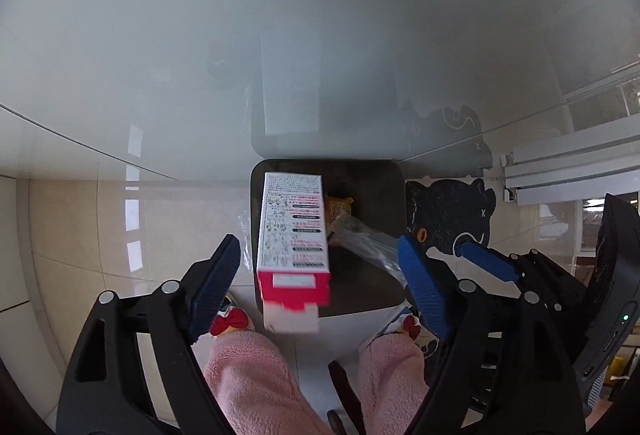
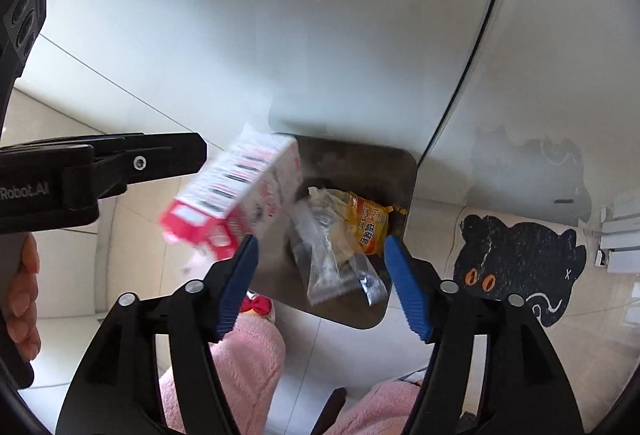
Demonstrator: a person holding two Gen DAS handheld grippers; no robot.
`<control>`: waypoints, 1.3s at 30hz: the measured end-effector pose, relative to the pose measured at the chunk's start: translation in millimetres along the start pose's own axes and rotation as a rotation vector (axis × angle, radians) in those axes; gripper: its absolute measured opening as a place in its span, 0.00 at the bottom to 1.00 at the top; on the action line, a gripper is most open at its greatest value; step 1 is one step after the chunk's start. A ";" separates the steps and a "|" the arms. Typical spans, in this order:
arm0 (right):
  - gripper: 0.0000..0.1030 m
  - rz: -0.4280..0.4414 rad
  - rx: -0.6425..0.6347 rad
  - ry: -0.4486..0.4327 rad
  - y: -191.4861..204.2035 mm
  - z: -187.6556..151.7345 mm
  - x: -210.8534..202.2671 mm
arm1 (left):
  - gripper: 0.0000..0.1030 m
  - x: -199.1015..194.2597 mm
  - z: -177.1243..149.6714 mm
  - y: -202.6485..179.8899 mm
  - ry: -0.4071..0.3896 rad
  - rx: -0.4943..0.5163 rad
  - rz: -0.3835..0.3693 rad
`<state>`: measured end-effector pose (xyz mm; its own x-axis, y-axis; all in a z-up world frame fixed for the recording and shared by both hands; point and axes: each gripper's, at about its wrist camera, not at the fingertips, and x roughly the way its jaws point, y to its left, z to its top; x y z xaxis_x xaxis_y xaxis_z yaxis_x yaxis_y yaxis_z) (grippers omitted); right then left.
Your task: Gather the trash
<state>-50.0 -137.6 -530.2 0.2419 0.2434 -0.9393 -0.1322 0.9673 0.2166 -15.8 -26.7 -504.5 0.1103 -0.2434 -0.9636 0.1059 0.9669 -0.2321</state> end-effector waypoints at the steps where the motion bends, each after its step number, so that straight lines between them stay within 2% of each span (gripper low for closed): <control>1: 0.72 -0.003 -0.004 0.001 0.9 0.6 -1.6 | 0.81 -3.0 -0.2 1.4 -0.003 -0.003 -0.001; 2: 0.73 -0.006 -0.008 0.003 1.0 0.5 -2.7 | 0.85 -6.6 -0.3 2.0 -0.005 -0.006 -0.002; 4: 0.82 -0.010 -0.015 0.000 1.8 -0.5 -10.6 | 0.87 -15.5 -1.6 2.7 -0.014 -0.015 -0.003; 6: 0.84 -0.010 -0.017 -0.008 2.5 -1.2 -22.2 | 0.92 -27.7 -2.1 4.3 -0.027 -0.021 -0.006; 11: 0.88 0.024 -0.016 -0.051 5.8 1.8 -70.2 | 0.92 -74.1 -6.7 0.4 -0.078 -0.018 -0.003; 13: 0.96 0.037 -0.016 -0.082 7.9 5.2 -94.3 | 0.92 -99.1 -7.8 1.0 -0.098 -0.036 -0.009; 17: 0.97 0.071 -0.001 -0.147 8.2 10.5 -148.3 | 0.92 -152.8 -15.7 -0.4 -0.182 -0.078 -0.021; 20: 0.97 0.112 0.022 -0.196 4.4 14.2 -188.4 | 0.92 -193.4 -17.0 -7.3 -0.259 -0.054 0.014; 25: 0.97 0.135 0.000 -0.342 2.5 24.4 -260.8 | 0.92 -259.9 -12.7 -14.3 -0.379 -0.003 0.042; 30: 0.97 0.168 -0.001 -0.483 -2.1 53.1 -316.0 | 0.92 -313.4 4.3 -24.7 -0.480 0.028 0.044; 34: 0.97 0.156 0.032 -0.571 -8.5 84.6 -344.9 | 0.92 -343.9 24.4 -39.0 -0.555 0.054 0.026; 39: 0.97 0.146 0.043 -0.615 -15.7 127.1 -352.9 | 0.92 -359.2 50.9 -64.4 -0.604 0.109 0.027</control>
<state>-11.1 -229.6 -168.3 0.7337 0.3580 -0.5775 -0.1705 0.9197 0.3536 -12.0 -5.5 -136.6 0.6519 -0.2500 -0.7159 0.1922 0.9677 -0.1629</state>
